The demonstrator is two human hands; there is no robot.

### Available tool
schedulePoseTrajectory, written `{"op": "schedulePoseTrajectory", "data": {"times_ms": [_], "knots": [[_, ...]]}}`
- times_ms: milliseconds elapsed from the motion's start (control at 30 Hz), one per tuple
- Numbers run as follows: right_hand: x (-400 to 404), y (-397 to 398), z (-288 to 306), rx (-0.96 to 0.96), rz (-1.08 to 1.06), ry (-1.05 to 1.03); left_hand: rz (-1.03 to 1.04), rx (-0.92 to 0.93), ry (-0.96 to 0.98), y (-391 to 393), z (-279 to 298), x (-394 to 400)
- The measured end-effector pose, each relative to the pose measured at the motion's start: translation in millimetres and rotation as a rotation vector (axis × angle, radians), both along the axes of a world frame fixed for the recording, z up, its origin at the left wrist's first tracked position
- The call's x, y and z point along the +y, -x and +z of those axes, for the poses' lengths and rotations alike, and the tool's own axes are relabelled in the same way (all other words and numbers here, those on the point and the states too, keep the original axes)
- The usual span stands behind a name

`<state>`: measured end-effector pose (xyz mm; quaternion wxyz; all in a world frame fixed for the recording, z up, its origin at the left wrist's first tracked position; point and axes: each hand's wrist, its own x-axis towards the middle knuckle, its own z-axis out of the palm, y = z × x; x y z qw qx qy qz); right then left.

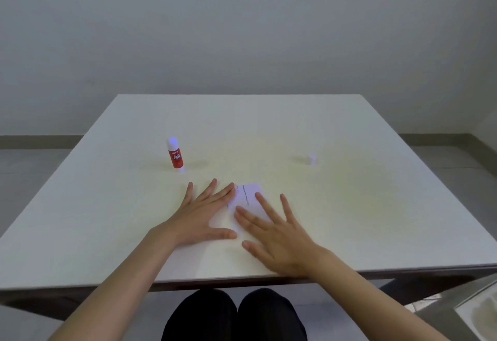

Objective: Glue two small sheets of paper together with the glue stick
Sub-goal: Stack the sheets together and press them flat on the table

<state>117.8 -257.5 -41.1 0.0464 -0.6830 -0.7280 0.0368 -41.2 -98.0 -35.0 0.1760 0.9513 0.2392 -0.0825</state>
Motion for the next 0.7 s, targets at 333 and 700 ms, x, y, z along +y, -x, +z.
{"op": "schedulePoseTrajectory", "data": {"times_ms": [333,700], "knots": [[-13,4,5,0.045,-0.095,0.041,-0.027,0.007,-0.005,-2,0,3],[-17,24,-7,-0.075,-0.154,-0.007,-0.005,-0.005,0.002,-4,0,2]]}}
